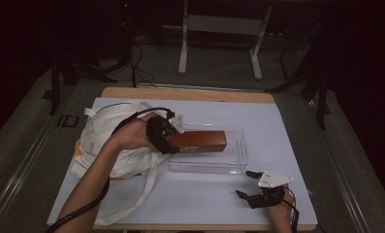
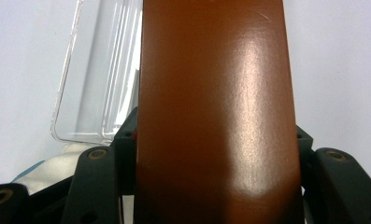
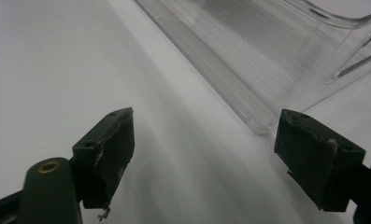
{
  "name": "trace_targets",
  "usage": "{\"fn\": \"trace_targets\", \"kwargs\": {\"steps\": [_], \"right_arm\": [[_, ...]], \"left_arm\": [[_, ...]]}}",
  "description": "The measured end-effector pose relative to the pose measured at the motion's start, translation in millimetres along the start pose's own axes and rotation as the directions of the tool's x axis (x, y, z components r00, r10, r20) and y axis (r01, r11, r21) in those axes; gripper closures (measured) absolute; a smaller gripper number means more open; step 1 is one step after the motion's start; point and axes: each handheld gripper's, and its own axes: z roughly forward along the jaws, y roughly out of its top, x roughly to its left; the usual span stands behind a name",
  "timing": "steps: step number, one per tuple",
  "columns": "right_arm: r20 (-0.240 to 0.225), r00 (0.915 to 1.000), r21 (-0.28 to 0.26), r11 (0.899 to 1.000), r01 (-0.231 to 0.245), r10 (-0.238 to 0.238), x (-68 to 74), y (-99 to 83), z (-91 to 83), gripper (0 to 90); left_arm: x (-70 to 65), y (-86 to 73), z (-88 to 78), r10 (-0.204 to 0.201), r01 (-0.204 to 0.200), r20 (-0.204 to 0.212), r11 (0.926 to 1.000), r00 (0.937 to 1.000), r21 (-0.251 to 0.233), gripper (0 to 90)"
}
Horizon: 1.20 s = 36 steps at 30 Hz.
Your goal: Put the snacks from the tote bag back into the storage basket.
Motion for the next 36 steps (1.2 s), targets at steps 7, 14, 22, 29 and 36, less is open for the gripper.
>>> {"fn": "trace_targets", "kwargs": {"steps": [7, 14, 22, 29, 36], "right_arm": [[0.000, 1.0000, -0.001, 1.000, 0.002, -0.002, 0.0, 0.0, 0.2, 20.1], [0.000, 1.0000, 0.000, 1.000, 0.004, -0.004, 0.1, 0.1, 0.2, 20.1], [0.003, 1.0000, 0.000, 1.000, 0.007, -0.007, 0.4, 0.0, 0.3, 20.1], [0.004, 1.0000, 0.001, 1.000, 0.008, -0.008, 0.5, 0.1, 0.2, 20.1], [0.004, 1.0000, 0.003, 1.000, 0.007, -0.007, 0.8, 0.1, 0.2, 20.1]], "left_arm": [[0.2, 0.9, 2.1, 0.007, -0.007, 0.008, 1.0000, 0.9999, 0.000, 43.8], [-0.8, 2.5, 4.9, 0.016, -0.016, 0.021, 0.9998, 0.9997, 0.008, 43.8], [-0.1, 2.4, 8.3, 0.009, -0.009, 0.042, 0.9998, 0.9991, 0.018, 43.7], [-0.5, 4.2, 13.6, 0.013, -0.015, 0.065, 0.9995, 0.9978, 0.026, 43.7], [-1.4, 6.2, 18.3, 0.023, -0.026, 0.087, 0.9991, 0.9960, 0.032, 43.6]]}}
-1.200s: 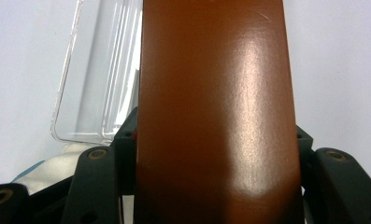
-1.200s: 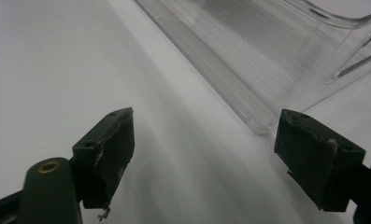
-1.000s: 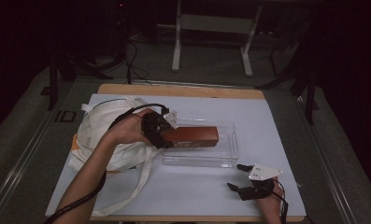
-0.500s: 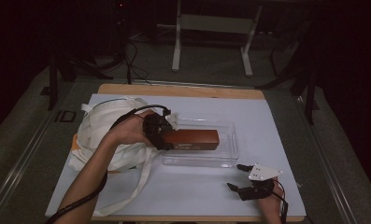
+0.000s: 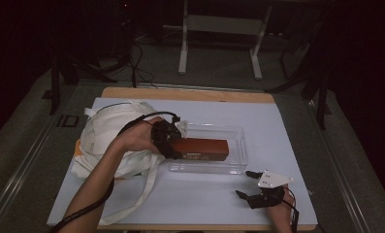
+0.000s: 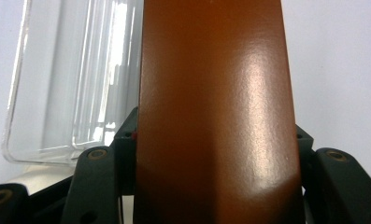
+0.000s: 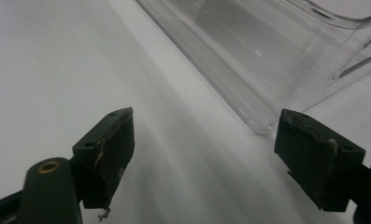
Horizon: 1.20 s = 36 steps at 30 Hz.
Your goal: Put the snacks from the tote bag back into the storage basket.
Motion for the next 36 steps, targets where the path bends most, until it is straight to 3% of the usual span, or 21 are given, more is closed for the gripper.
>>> {"fn": "trace_targets", "kwargs": {"steps": [18, 32, 36], "right_arm": [[-0.002, 1.0000, 0.004, 1.000, 0.002, -0.002, 0.0, 0.1, 0.3, 20.1], [-0.005, 1.0000, 0.008, 1.000, 0.000, 0.000, 0.2, 0.3, 0.9, 20.1], [-0.005, 1.0000, 0.008, 1.000, 0.000, 0.000, 0.2, 0.4, 1.0, 20.1]], "left_arm": [[0.9, 10.1, 10.9, 0.045, -0.045, 0.011, 0.9990, 0.9989, -0.005, 43.0], [2.7, 17.1, 21.6, 0.042, -0.042, 0.025, 0.9991, 0.9988, -0.003, 42.3], [4.2, 17.3, 22.1, 0.023, -0.023, 0.035, 0.9997, 0.9991, -0.011, 41.7]]}}
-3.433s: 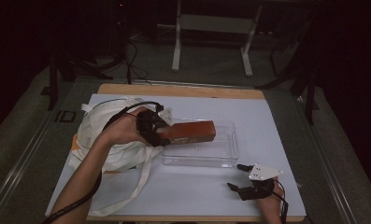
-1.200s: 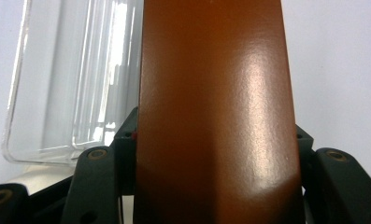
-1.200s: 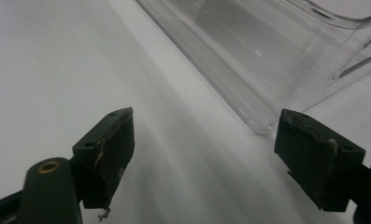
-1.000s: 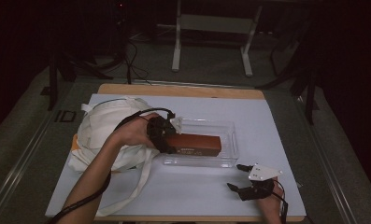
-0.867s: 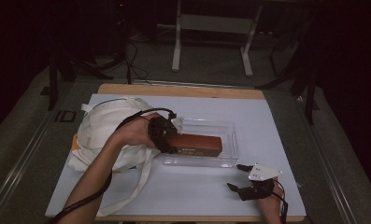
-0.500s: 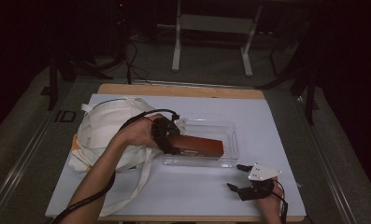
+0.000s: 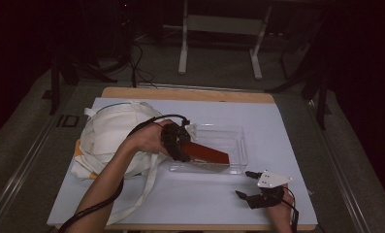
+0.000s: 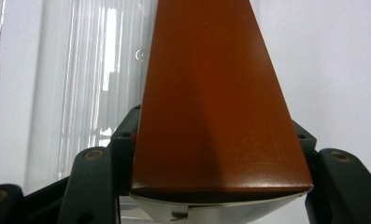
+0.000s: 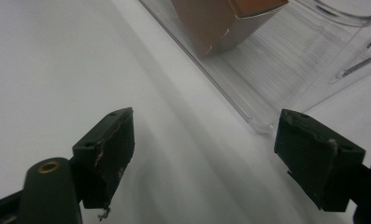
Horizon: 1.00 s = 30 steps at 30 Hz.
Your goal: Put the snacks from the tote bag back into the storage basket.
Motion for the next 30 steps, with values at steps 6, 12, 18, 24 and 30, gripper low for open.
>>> {"fn": "trace_targets", "kwargs": {"steps": [6, 12, 18, 24, 30], "right_arm": [[0.000, 1.0000, 0.002, 1.000, 0.002, -0.002, 0.0, 0.1, 0.2, 20.1], [-0.001, 1.0000, 0.005, 1.000, 0.003, -0.003, 0.0, 0.2, 0.5, 20.1], [-0.001, 1.0000, 0.008, 1.000, 0.006, -0.006, 0.0, 0.3, 0.6, 20.1], [-0.001, 1.0000, 0.009, 1.000, 0.006, -0.006, 0.1, 0.3, 0.8, 20.1], [-0.002, 1.0000, 0.009, 1.000, 0.007, -0.007, 0.1, 0.3, 0.9, 20.1]], "left_arm": [[1.5, -0.9, 0.1, -0.023, 0.023, 0.009, 0.9997, 0.9997, -0.001, 40.6], [1.8, -0.3, -1.8, -0.044, 0.044, 0.020, 0.9989, 0.9989, -0.016, 38.8], [2.3, -0.7, -2.3, -0.065, 0.065, 0.023, 0.9977, 0.9976, -0.018, 37.3], [2.8, -0.7, -6.3, -0.088, 0.090, 0.039, 0.9952, 0.9953, -0.038, 36.4], [1.9, 0.0, -7.9, -0.088, 0.089, 0.037, 0.9953, 0.9955, -0.038, 36.5]]}}
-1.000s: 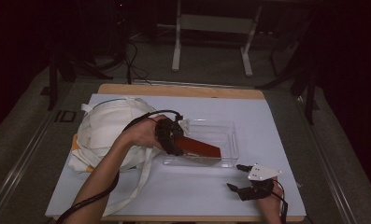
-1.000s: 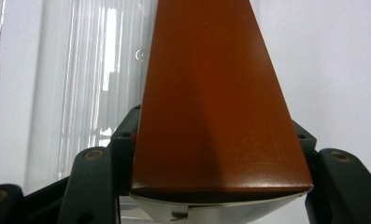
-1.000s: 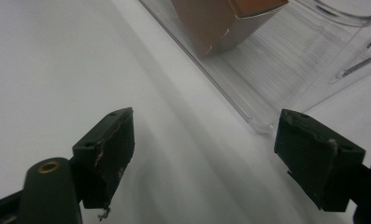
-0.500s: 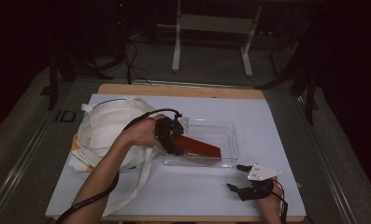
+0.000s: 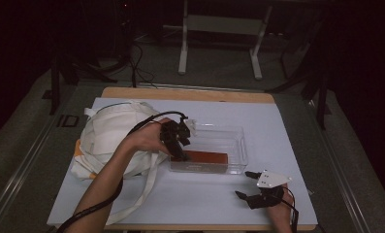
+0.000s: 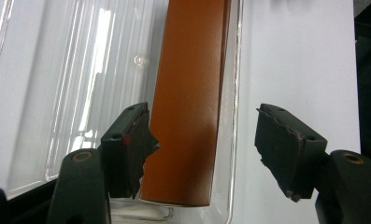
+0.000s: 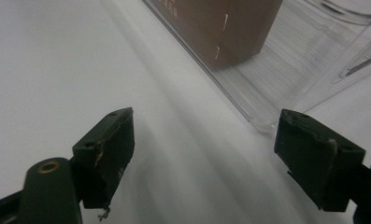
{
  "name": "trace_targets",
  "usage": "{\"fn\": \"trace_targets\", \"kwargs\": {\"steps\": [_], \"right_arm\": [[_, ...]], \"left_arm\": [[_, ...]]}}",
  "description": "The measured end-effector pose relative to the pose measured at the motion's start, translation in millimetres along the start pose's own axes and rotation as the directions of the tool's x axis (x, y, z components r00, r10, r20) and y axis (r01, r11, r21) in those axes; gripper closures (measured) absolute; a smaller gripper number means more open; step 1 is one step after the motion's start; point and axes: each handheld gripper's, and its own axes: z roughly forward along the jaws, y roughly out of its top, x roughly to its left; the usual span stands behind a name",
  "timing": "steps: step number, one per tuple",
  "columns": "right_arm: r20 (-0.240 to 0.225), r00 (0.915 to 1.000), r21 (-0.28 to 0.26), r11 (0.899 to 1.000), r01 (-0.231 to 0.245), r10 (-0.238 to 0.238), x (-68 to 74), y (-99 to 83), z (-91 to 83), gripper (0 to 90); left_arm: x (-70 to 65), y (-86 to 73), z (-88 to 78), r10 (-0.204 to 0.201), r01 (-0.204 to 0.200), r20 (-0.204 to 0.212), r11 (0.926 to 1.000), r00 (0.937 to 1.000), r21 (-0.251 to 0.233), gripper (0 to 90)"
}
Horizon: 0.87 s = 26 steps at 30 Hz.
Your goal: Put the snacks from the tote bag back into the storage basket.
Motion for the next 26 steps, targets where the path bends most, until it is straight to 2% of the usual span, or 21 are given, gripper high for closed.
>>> {"fn": "trace_targets", "kwargs": {"steps": [6, 12, 18, 22, 26], "right_arm": [[-0.001, 1.0000, 0.000, 1.000, 0.000, 0.000, 0.0, 0.0, 0.0, 20.1], [0.000, 1.0000, 0.000, 1.000, 0.000, 0.000, 0.0, 0.0, 0.0, 20.1], [0.002, 1.0000, 0.002, 1.000, -0.003, 0.003, 0.1, 0.1, 0.1, 20.1], [0.003, 1.0000, 0.004, 1.000, -0.002, 0.002, 0.1, 0.2, 0.6, 20.1], [0.007, 1.0000, 0.018, 1.000, -0.001, 0.001, 0.2, 0.8, 1.7, 20.0]], "left_arm": [[-0.5, -1.1, -2.8, 0.000, 0.000, -0.011, 1.0000, 0.9999, 0.000, 36.6], [-0.6, -4.3, -8.7, -0.014, 0.013, -0.032, 0.9997, 0.9994, -0.021, 36.8], [-3.4, -7.9, -16.5, -0.030, 0.027, -0.080, 0.9988, 0.9963, -0.040, 36.9], [-10.4, -12.7, -23.6, -0.060, 0.050, -0.121, 0.9950, 0.9909, -0.087, 36.9], [-21.8, -19.7, -27.7, -0.102, 0.076, -0.184, 0.9870, 0.9776, -0.141, 36.8]]}}
